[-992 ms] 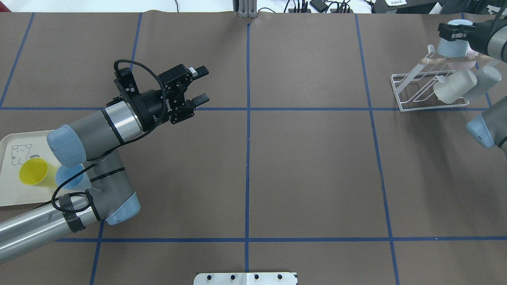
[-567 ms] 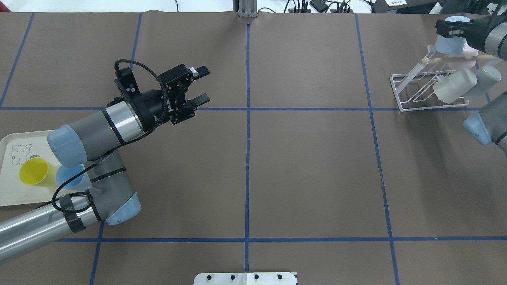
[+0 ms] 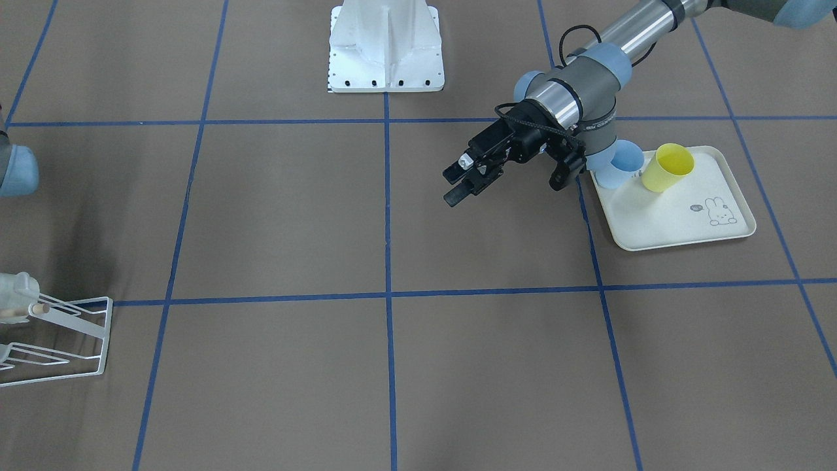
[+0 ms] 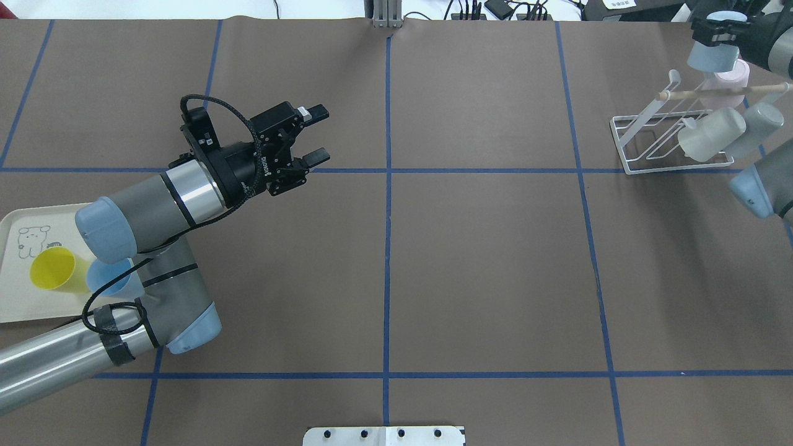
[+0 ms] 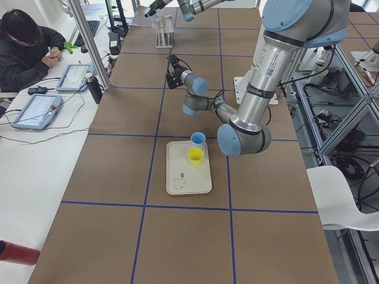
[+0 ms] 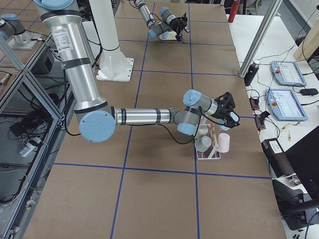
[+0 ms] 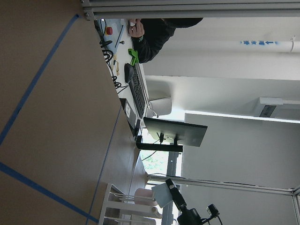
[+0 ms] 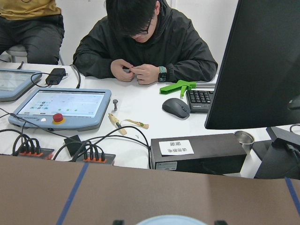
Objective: Transfer IKEA cup to right arm and place on rack
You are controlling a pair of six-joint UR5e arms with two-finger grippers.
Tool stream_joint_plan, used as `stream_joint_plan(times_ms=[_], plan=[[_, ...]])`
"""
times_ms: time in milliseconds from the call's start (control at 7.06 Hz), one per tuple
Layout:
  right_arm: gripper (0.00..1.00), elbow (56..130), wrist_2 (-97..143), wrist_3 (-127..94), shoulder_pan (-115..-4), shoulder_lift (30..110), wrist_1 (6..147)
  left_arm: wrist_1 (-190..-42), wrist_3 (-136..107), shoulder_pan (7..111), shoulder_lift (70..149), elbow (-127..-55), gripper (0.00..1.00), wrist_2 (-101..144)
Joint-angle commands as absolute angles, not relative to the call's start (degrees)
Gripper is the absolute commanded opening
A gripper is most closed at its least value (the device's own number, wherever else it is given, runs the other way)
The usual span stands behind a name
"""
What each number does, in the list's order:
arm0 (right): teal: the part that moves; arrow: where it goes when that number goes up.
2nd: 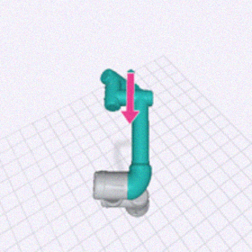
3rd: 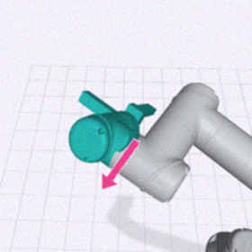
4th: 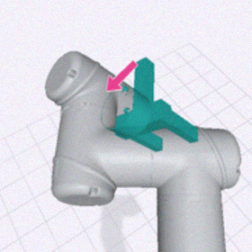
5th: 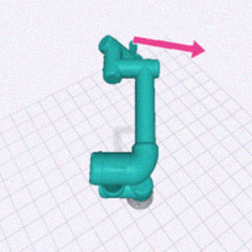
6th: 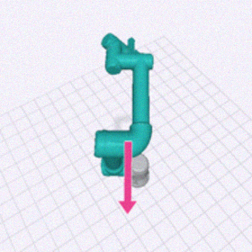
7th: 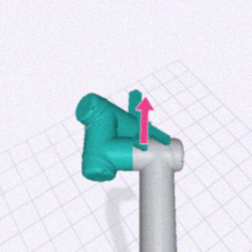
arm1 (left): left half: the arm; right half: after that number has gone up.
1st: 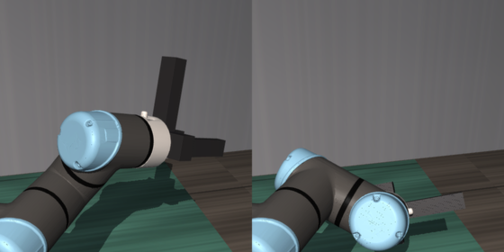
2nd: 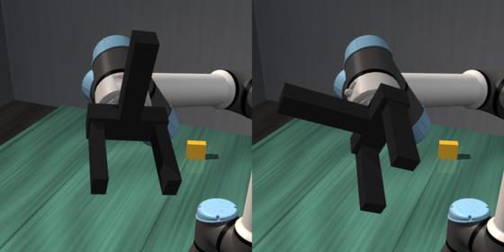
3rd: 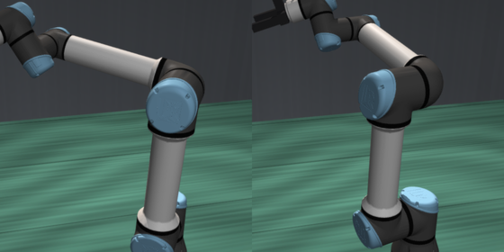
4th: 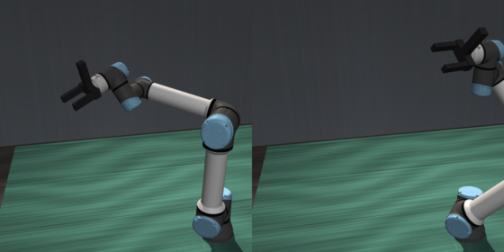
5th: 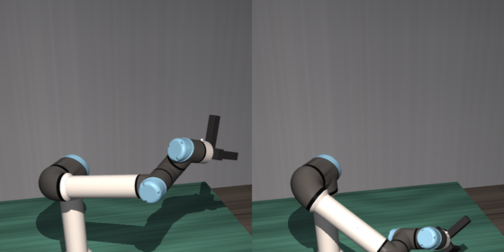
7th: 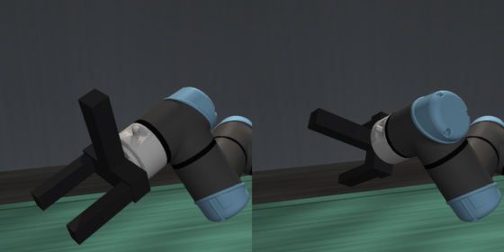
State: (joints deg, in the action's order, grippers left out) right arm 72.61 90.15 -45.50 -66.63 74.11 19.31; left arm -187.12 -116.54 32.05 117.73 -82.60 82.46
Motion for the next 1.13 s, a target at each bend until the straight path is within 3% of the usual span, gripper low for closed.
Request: stream_joint_plan(times_ms=[0,992], plan=[[0.00,72.8,80.9,-45.5,-66.9,74.7,18.4,-187.1,-116.5,31.9,117.6,-82.5,1.00,82.4],[0.00,73.2,60.0,-52.2,-58.5,75.7,13.4,-188.3,-117.4,31.5,114.6,-81.8,1.00,82.6]])
